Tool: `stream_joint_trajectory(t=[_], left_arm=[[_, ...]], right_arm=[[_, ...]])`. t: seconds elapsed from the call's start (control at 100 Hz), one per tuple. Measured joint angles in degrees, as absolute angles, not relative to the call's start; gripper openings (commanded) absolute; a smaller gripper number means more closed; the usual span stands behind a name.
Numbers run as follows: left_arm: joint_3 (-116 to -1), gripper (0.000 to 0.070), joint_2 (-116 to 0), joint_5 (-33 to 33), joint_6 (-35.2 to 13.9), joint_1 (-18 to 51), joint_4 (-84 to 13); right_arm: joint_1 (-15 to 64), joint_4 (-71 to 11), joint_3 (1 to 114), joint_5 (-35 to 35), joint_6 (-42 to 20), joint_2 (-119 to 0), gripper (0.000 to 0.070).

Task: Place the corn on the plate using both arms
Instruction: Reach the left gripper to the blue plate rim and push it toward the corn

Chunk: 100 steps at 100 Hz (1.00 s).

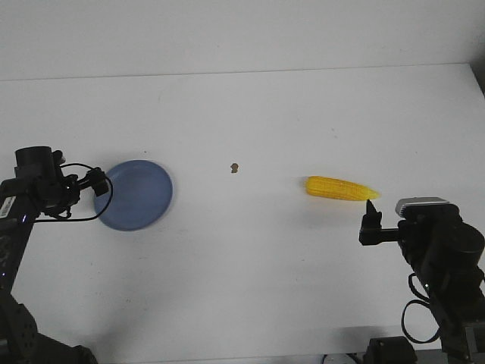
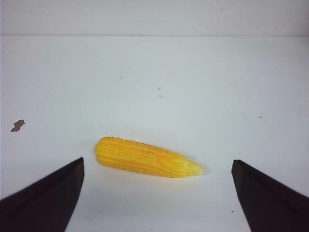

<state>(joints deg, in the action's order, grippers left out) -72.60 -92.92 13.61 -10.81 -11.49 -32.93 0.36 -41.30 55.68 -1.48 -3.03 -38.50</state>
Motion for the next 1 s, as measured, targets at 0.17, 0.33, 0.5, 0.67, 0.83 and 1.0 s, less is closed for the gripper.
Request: stream_joint_trajectory(t=[0.17,0.33,0.5,0.67,0.83,1.0], left_arm=[[-72.6,0.0551,-95.55,13.61,-10.39,-11.75,-31.48],[-72.6,0.0551,-98.3,13.61,-10.39,-11.73,-31.38],[-72.6,0.0551,-100.49,13.61,-10.39,-11.7,-30.41],[-72.6,0.055,-101.84,13.56,-10.35,-11.09,-30.37],[-72.79,0.0542,-102.06,13.56,-10.02,-10.35,-29.93],[-72.79,0.0331,-102.3,13.5,-9.96,-9.17,-29.32]], right_arm=[[0.36,-41.3,55.68,-1.48,-3.03,-38.5,0.0643],[0.36,-41.3,55.68,-1.48,-3.03,-38.5,0.0643],[0.36,-41.3,55.68,-1.48,-3.03,-38.5,0.0643],[0.36,-41.28,55.68,-1.48,-3.03,-38.5,0.0642],[0.36,-41.3,55.68,-1.48,-3.03,-38.5,0.0643],[0.36,-41.3,55.68,-1.48,-3.03,-38.5,0.0643]])
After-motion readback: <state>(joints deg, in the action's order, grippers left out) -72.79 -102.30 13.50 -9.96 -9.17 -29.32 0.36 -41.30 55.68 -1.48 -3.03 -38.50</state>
